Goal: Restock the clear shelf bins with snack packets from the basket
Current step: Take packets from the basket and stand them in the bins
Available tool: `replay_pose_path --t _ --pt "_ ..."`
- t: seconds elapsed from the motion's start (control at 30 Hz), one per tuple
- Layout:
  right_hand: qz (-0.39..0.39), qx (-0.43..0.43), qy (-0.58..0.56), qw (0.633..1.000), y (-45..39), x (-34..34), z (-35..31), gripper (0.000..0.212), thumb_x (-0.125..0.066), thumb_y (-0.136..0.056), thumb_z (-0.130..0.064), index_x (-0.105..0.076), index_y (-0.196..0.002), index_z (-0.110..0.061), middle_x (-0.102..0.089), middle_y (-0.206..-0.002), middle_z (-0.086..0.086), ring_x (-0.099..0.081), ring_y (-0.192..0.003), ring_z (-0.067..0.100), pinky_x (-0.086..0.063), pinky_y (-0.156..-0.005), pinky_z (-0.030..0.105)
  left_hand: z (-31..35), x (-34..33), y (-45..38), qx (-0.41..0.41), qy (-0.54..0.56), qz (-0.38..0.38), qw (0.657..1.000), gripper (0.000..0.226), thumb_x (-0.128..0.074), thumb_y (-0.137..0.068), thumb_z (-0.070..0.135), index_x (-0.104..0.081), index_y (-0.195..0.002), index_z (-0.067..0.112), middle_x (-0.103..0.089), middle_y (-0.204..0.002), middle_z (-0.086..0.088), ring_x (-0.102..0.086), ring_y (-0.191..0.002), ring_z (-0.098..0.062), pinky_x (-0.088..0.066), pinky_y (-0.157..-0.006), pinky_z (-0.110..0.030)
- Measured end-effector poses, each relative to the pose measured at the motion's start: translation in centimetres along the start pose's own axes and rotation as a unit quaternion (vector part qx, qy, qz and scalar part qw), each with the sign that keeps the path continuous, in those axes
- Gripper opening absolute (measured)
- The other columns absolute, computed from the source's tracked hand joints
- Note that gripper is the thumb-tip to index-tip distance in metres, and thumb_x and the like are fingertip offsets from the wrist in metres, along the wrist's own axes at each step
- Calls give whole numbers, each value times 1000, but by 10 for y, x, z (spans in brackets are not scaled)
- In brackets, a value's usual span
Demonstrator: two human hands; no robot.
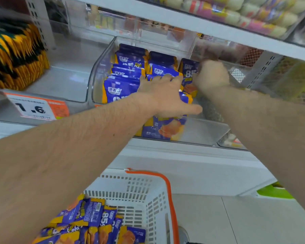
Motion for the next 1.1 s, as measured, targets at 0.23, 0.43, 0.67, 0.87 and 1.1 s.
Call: replay_pose_path --t 0.23,0.43,0.67,0.87,1.1 --pt "48 2 -90 995 59 48 -13 16 -54 -83 -23 -68 -85 -15 -70 -99 14 -63 -97 36 -46 -74 32 19 18 40 -65 27 167 983 70 -55 -82 51 -37 -143 20 -48 -140 -3 -39 -133 -26 -4 -118 -59" --pt "39 27 -89 995 121 56 -22 21 -54 -86 -31 -66 -82 -14 -71 -91 8 -63 -92 34 -44 -68 32 22 13 89 -111 35 296 948 60 -66 -69 33 -56 -125 14 -61 -120 -6 -54 -114 -30 -35 -104 -48" --pt "9 -63 -160 985 104 69 18 16 -55 -89 -18 -62 -75 -19 -71 -92 9 -62 -94 27 -42 -74 26 -4 9 99 -77 -22 276 958 71 -69 -73 57 -52 -128 16 -56 -127 -4 -50 -119 -28 -32 -104 -45" --pt "-286 31 57 956 70 10 3 22 -50 -90 -13 -69 -97 -5 -69 -95 13 -67 -78 26 -59 -69 35 6 16 52 -72 -84 154 982 100 -67 -60 62 -33 -145 20 -38 -146 -4 -34 -136 -27 -19 -117 -48" --pt "-429 92 140 887 60 -44 9 29 -60 -93 -25 -63 -120 -15 -62 -126 8 -58 -115 28 -46 -103 41 -2 0 8 -21 -132 -30 991 107 -67 -58 77 -30 -146 28 -47 -141 -1 -48 -126 -29 -41 -93 -47"
Point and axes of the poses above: each hand's wrist, its own y-axis away from the middle knuckle, its own x-axis out of the back of the hand, z = x × y, the point moved 5 cm from there along -y, towards the middle knuckle
